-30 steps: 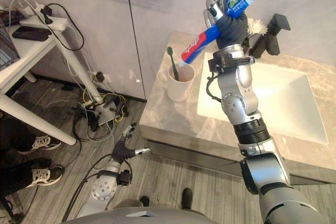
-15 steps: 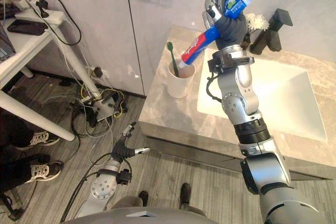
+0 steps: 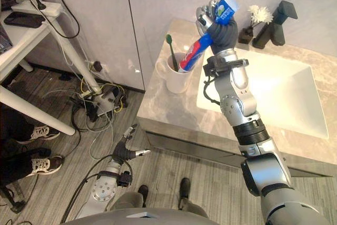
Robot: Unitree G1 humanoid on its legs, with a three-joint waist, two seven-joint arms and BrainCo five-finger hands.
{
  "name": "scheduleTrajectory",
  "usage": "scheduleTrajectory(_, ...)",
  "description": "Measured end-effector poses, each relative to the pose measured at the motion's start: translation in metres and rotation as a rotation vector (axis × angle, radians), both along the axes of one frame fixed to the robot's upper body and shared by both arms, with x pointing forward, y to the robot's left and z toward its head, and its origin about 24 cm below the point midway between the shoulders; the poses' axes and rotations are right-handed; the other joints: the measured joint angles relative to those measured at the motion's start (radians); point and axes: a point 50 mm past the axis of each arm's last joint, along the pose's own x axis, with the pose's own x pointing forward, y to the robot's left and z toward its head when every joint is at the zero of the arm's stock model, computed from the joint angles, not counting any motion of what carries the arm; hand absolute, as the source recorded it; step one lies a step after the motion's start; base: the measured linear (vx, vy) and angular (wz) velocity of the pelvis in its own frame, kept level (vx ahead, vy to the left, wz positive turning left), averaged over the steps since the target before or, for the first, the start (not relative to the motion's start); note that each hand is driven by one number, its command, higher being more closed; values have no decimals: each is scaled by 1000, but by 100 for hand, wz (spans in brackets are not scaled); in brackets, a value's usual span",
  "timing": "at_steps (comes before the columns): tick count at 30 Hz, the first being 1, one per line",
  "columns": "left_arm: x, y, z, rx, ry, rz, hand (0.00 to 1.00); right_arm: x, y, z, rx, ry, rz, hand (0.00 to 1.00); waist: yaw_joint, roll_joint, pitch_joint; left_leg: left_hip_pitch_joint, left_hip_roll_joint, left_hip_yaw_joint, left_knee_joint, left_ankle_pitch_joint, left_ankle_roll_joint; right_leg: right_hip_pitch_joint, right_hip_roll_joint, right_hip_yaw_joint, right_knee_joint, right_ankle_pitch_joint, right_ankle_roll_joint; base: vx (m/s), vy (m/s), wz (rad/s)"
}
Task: Organize washtable
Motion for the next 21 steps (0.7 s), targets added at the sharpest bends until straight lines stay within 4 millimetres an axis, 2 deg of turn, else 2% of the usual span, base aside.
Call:
scheduleTrajectory(13, 5, -4, 4, -1, -21, -22, 0, -1, 1, -4, -81, -10, -21, 100, 0, -6, 4, -4, -1, -2, 6, 0, 0, -1, -1, 1, 0, 8, -2, 0, 0, 0)
scheduleTrajectory(21, 5, -1, 4, 14, -19, -32, 0, -2, 4, -5, -109, -17, -20, 100, 0, -26, 20, -26, -1, -1, 23, -2, -2, -13, -1, 0, 0, 9, -3, 0, 0, 0)
